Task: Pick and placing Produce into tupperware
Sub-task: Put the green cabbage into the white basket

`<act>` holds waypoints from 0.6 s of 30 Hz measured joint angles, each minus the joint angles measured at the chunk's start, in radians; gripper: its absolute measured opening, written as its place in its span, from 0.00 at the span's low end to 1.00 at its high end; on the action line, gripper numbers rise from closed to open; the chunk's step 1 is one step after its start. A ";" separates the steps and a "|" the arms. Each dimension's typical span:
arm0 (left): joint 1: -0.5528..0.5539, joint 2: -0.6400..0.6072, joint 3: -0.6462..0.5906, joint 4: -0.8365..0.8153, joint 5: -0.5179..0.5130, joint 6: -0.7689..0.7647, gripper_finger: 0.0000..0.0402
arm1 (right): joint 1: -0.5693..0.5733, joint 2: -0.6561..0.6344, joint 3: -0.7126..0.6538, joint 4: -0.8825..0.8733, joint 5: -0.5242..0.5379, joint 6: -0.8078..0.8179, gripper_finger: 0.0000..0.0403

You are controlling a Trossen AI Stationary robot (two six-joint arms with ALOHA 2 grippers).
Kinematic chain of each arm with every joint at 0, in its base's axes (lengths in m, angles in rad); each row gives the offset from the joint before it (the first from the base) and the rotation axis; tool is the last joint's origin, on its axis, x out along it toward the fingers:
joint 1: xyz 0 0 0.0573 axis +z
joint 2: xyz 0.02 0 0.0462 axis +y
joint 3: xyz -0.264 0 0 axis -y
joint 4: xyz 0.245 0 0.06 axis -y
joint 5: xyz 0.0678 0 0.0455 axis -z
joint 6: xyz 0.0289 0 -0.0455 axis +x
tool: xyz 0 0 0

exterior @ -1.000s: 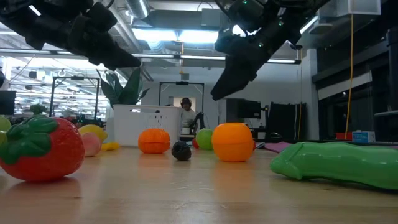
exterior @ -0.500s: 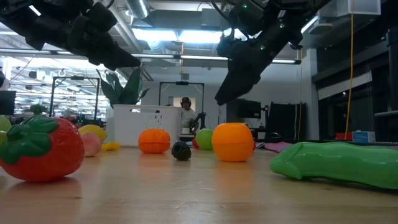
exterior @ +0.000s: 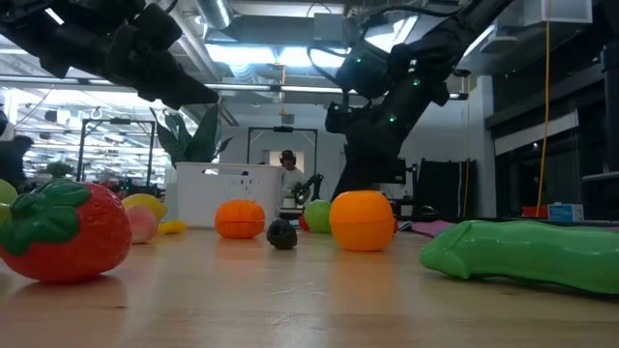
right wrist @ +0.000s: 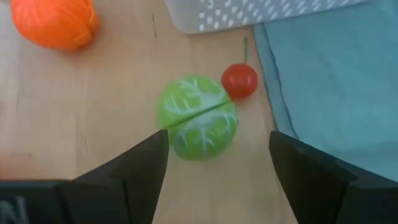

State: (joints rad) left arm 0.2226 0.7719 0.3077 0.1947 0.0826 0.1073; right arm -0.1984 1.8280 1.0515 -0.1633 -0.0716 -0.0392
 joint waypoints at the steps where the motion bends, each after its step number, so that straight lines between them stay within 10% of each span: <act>1: 0.000 0.000 0.000 0.000 0.000 0.000 0.06 | -0.001 0.004 0.002 -0.001 -0.024 -0.001 0.69; 18: 0.000 0.000 0.000 0.000 0.000 0.001 0.17 | -0.001 0.012 0.007 0.019 -0.106 -0.004 0.69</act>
State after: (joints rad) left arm 0.2226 0.7719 0.3077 0.1951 0.0826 0.1081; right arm -0.1993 1.8404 1.0584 -0.1444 -0.1776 -0.0429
